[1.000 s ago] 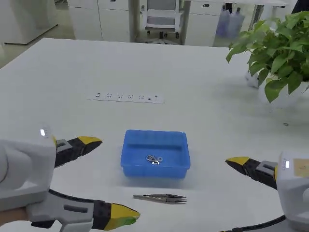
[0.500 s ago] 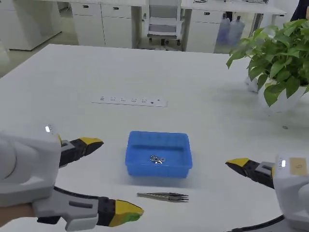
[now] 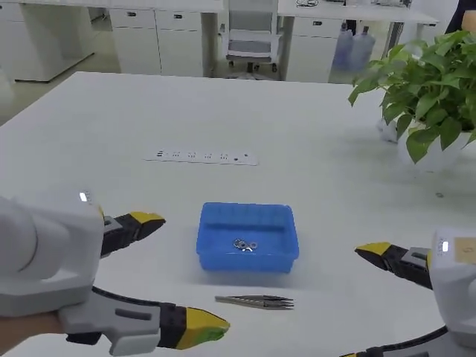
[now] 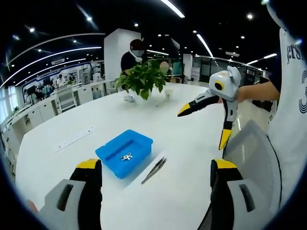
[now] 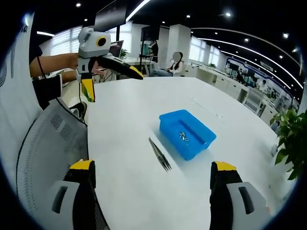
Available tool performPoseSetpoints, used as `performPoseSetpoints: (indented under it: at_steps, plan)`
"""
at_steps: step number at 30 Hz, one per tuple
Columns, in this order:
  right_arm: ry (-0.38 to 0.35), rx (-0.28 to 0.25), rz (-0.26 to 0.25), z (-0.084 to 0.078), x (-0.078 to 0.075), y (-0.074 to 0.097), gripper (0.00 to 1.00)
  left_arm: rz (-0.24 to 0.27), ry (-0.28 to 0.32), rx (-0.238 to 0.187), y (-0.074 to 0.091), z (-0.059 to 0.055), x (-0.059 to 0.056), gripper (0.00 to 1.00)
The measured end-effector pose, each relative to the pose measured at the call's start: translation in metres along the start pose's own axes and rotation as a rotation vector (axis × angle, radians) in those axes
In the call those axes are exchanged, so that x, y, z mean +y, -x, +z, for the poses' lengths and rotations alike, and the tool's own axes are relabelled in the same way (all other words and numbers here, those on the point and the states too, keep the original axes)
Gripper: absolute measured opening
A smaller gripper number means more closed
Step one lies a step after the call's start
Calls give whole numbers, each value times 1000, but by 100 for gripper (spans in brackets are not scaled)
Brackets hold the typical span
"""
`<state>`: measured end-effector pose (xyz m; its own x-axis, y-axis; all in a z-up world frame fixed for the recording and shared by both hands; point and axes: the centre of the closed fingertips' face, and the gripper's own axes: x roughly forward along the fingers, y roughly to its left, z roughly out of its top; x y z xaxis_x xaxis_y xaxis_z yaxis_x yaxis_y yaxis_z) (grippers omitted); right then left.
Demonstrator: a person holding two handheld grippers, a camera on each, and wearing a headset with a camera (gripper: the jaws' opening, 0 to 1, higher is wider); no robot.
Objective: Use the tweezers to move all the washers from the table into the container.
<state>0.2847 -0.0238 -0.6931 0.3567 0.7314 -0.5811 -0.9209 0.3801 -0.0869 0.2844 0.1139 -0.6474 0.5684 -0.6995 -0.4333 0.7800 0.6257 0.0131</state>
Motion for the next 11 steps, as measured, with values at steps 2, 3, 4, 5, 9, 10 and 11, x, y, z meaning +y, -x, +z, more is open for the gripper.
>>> performPoseSetpoints:
  at_steps: [2, 3, 4, 5, 9, 10, 11]
  plan:
    - [0, 4, 4, -1, 1, 0, 100, 1, -1, 3, 0, 0, 0, 99]
    - [0, 7, 6, -2, 2, 0, 100, 0, 0, 2, 0, 0, 0, 99]
    - [-2, 10, 7, -2, 2, 0, 100, -4, 3, 0, 0, 0, -1, 99]
    - [-4, 11, 8, -3, 2, 0, 100, -8, 11, -5, 0, 2, -1, 99]
    - [-1, 23, 22, -6, 6, -1, 100, -10, 21, -28, 0, 6, 0, 99]
    - [2, 31, 23, -8, 6, -2, 100, -8, 17, -12, 1, 3, 1, 99]
    - [5, 35, 23, -9, 6, -3, 100, -9, 14, 1, 2, 0, 1, 99]
